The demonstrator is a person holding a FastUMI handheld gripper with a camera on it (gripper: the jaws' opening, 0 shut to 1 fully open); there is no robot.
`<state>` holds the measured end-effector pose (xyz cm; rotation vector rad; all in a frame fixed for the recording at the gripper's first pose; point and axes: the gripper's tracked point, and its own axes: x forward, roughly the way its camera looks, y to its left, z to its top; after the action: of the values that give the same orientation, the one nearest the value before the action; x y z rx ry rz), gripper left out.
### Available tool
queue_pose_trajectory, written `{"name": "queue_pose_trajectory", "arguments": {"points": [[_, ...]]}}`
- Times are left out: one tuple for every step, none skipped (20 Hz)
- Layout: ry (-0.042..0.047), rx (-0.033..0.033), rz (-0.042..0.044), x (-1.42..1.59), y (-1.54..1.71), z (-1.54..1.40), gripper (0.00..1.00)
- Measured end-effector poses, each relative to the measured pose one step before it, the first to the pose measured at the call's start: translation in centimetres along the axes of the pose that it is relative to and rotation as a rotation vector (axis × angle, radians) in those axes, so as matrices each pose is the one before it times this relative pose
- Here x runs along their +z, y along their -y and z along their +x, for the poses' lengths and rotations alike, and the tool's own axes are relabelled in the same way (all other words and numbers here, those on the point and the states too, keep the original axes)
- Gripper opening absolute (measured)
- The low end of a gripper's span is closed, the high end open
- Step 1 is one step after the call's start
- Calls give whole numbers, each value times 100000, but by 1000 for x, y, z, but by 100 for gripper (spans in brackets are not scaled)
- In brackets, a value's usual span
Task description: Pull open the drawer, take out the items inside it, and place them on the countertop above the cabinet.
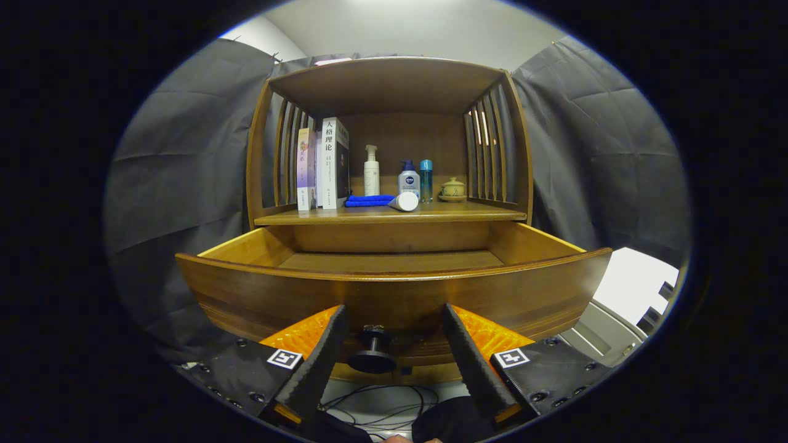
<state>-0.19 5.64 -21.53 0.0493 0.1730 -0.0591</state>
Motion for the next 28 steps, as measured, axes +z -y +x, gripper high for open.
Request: {"name": "queue_pose_trajectory", "arguments": {"points": [[461,-159,-285,12,-59,-91,97],[477,-9,504,-64,1,52,97],[515,131,409,25,-132,83,97],[514,352,-31,37,21,293,97],[423,571,-133,136,-183,289,97],[91,690,-20,29,-108,242,98],[-347,833,235,58,-179,247,98],[-580,443,612,-85,-167,152,98],[575,-284,497,199,-82,258,98],[316,-102,-11,51,-82,366,98],[288,-128,-104,217,59,297,98],[119,125,494,14,-26,416,98],[-7,-36,509,142,-95,538,98],[45,-124,304,134,-72,575,98],[355,-102,32,349,-65,568,98],[1046,-85,54,487,29,561,98],[-74,-29,1087,284,-91,529,98],[-533,-73,1217,-84,-142,693,98],[52,-141,1344,223,-47,300,98],[-8,-463,676,-4,-109,625,98],[-56,-350,-305,142,-56,588,98],[424,-312,-416,117,-78,681,98],[-125,-119,65,135,-3,541,98],[-35,26,551,51,-25,553,98],[-422,75,468,96,-38,637,98],[196,-27,-84,104,0,621,98],[3,-92,-507,150,81,677,98],[522,-22,-115,100,-63,672,98]]}}
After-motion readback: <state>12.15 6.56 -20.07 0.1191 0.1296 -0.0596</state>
